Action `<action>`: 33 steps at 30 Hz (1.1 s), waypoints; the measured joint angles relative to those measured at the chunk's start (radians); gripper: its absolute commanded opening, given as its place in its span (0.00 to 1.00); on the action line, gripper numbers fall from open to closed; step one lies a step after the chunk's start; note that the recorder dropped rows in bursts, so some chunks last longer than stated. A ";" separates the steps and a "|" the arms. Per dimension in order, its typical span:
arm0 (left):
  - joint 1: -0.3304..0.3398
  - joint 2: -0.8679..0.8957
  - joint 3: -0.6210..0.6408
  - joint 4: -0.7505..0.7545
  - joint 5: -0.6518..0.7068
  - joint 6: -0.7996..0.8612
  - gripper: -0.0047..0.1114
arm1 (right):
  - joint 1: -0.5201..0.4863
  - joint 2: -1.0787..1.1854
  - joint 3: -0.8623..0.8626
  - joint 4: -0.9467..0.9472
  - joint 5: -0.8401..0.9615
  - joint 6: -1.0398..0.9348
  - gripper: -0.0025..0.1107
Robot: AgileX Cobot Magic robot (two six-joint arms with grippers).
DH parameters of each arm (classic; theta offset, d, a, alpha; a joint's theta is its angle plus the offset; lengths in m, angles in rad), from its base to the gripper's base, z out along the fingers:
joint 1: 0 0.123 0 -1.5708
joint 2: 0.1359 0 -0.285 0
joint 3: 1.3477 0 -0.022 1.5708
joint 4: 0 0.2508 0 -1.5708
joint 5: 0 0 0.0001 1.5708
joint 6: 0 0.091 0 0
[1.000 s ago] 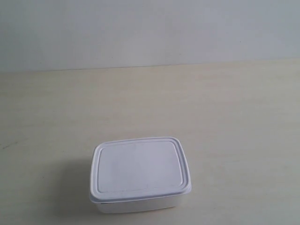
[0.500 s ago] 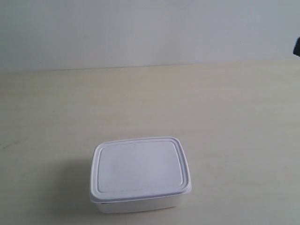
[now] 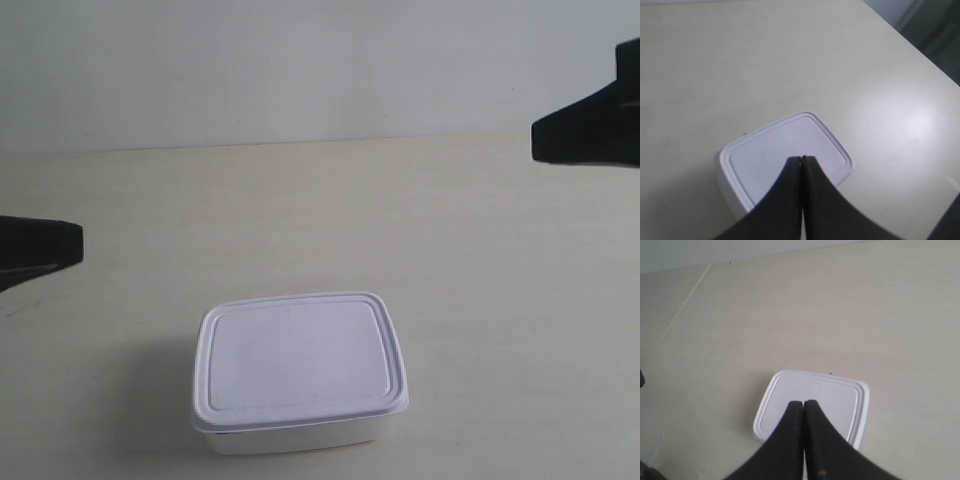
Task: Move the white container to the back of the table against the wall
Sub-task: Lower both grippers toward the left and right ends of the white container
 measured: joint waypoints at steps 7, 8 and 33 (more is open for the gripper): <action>-0.213 -0.006 0.007 -0.012 -0.123 0.000 0.04 | 0.106 0.003 0.025 0.055 -0.005 -0.059 0.02; -0.243 -0.006 0.007 -0.001 -0.145 0.000 0.04 | 0.133 0.003 0.025 0.055 -0.013 -0.062 0.02; -0.431 0.230 0.144 0.170 -0.279 -0.103 0.04 | 0.503 0.178 0.196 -0.268 -0.152 0.185 0.02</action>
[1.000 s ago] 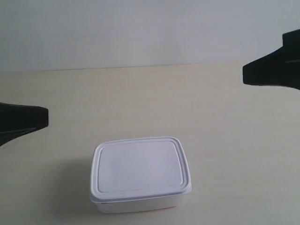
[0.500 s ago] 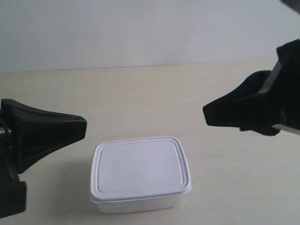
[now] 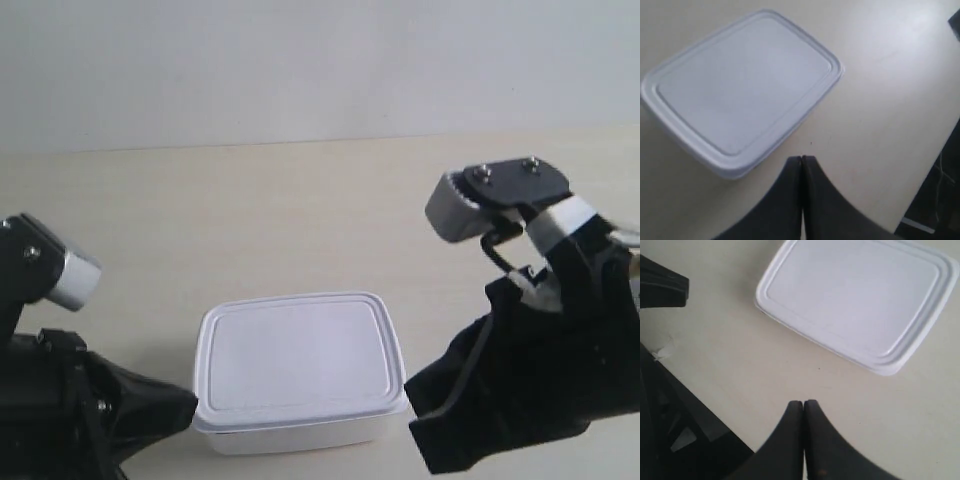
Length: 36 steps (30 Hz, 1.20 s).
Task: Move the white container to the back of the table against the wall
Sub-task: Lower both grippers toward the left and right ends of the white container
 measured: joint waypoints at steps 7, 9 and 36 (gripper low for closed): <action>-0.002 0.002 0.094 -0.089 0.003 -0.021 0.04 | 0.006 0.063 0.136 0.036 -0.114 0.004 0.02; -0.002 0.002 0.107 -0.109 0.002 -0.022 0.04 | 0.006 0.095 0.148 0.060 -0.141 0.002 0.02; -0.072 0.407 0.004 -0.457 -0.125 0.281 0.04 | 0.006 0.405 0.154 0.339 -0.356 -0.237 0.02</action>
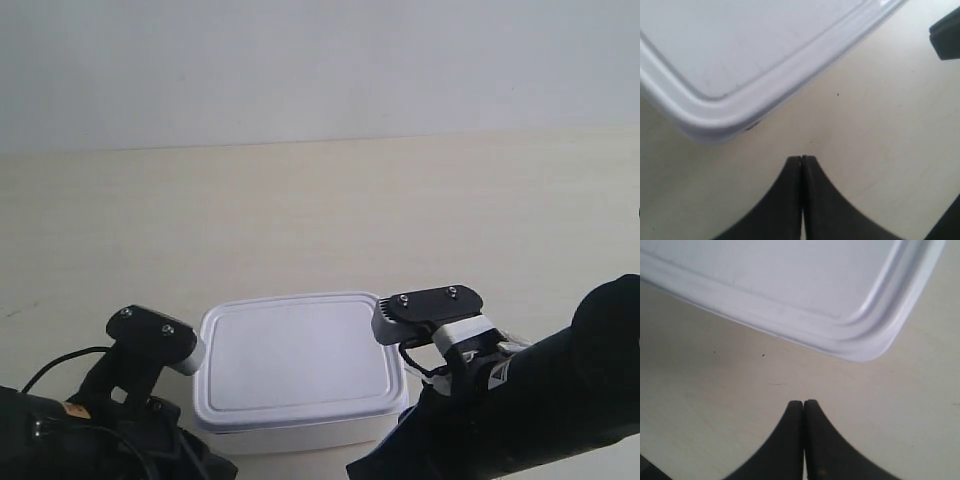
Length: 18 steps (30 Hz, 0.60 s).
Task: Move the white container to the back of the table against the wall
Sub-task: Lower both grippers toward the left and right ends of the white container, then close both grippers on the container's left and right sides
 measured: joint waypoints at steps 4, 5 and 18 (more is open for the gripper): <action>0.000 0.063 -0.013 -0.019 -0.036 0.002 0.04 | 0.000 0.000 0.000 0.000 -0.013 0.000 0.02; 0.000 0.068 -0.015 -0.024 -0.043 0.002 0.04 | 0.000 0.000 0.000 0.000 -0.015 0.000 0.02; 0.000 0.073 -0.065 -0.032 -0.046 0.002 0.04 | 0.000 0.002 -0.034 -0.004 -0.022 -0.002 0.02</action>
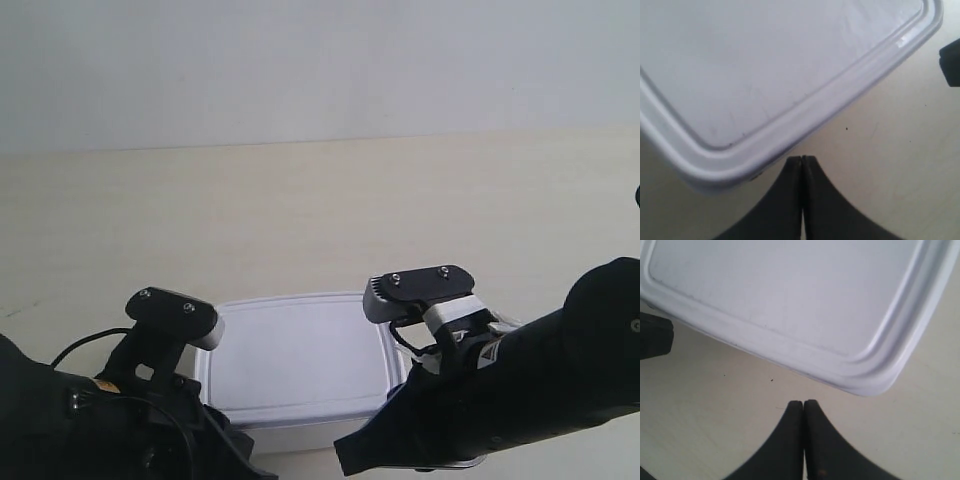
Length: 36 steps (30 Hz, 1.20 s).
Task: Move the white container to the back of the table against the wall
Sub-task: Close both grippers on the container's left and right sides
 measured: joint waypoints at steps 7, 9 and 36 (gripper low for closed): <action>0.000 0.000 0.000 0.000 0.002 0.000 0.04 | 0.000 0.005 0.000 0.000 0.000 0.000 0.02; 0.000 0.000 -0.002 0.000 0.003 0.000 0.04 | 0.000 0.021 0.000 0.000 0.000 0.000 0.02; 0.056 0.118 -0.063 0.016 -0.048 0.000 0.04 | 0.000 0.095 -0.075 -0.018 -0.094 0.000 0.02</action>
